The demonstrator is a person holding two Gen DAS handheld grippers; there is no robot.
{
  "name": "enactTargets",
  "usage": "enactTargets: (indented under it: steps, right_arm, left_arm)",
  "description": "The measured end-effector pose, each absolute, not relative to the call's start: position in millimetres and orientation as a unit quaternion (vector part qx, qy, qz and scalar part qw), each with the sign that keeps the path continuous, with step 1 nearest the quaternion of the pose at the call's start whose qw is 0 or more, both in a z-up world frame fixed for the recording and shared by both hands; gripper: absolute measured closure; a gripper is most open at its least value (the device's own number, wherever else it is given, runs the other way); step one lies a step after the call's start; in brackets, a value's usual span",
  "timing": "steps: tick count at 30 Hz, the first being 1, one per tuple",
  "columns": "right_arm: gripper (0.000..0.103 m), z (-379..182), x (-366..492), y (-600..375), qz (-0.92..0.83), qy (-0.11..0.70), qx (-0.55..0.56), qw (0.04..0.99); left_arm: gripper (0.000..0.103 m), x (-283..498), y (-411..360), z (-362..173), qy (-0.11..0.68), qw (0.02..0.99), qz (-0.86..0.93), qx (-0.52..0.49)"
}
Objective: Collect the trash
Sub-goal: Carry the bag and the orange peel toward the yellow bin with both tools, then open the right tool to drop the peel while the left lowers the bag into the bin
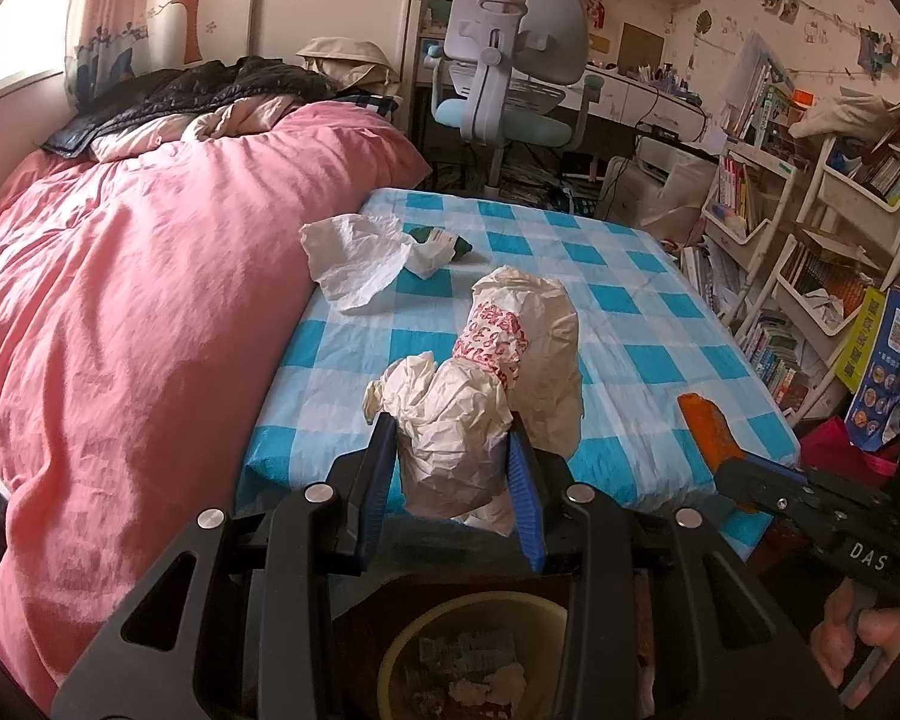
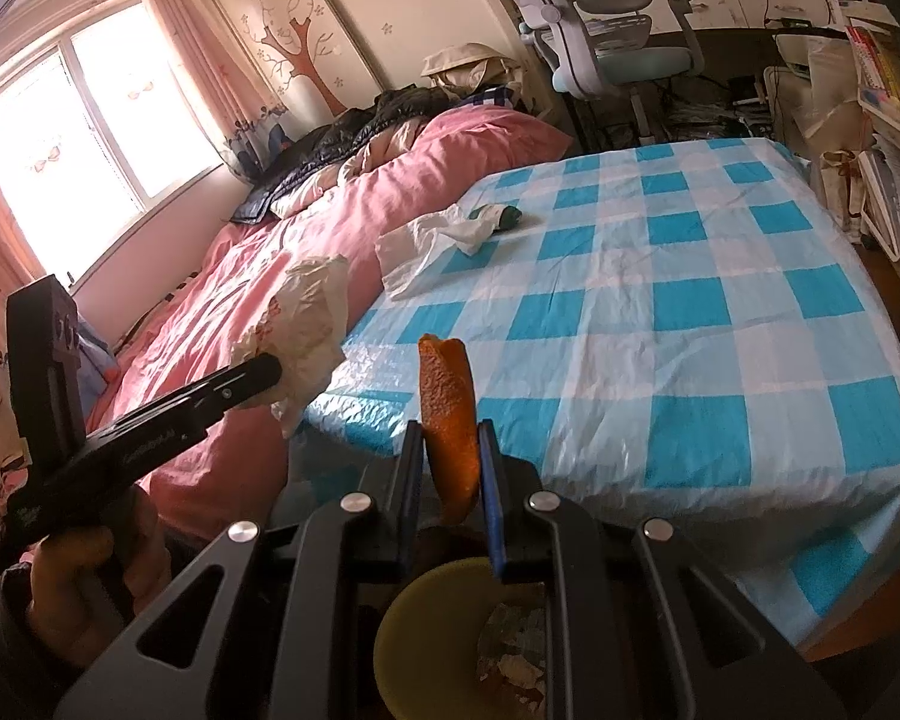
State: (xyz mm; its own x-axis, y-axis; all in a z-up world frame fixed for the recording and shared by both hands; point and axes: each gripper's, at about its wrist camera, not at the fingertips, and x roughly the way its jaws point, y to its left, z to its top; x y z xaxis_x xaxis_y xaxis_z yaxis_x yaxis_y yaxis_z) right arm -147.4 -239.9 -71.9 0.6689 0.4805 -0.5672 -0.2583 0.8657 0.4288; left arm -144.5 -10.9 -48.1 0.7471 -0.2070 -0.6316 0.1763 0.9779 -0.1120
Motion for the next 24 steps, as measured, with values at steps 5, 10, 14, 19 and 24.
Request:
enactTargets:
  steps: [5,10,14,19,24]
  right_arm:
    - [0.084,-73,-156,-235,0.211,0.358,0.153,0.897]
    - [0.084,-74,-163,-230,0.215,0.365,0.149,0.894]
    - [0.084,-76,-167,-227,0.217,0.37,0.147,0.891]
    - [0.084,-80,-175,-221,0.224,0.381,0.141,0.886]
    - [0.084,-83,-180,-217,0.228,0.387,0.138,0.883]
  left_arm:
    - [0.069,-145,-10,-48,0.34,0.934,-0.103,-0.023]
    - [0.069,-149,-10,-49,0.34,0.934,-0.103,-0.024]
    - [0.069,-147,-10,-48,0.34,0.934,-0.103,-0.024]
    - [0.069,-147,-9,-48,0.34,0.934,-0.103,-0.024]
    - [0.069,-150,-8,-48,0.34,0.934,-0.104,-0.024]
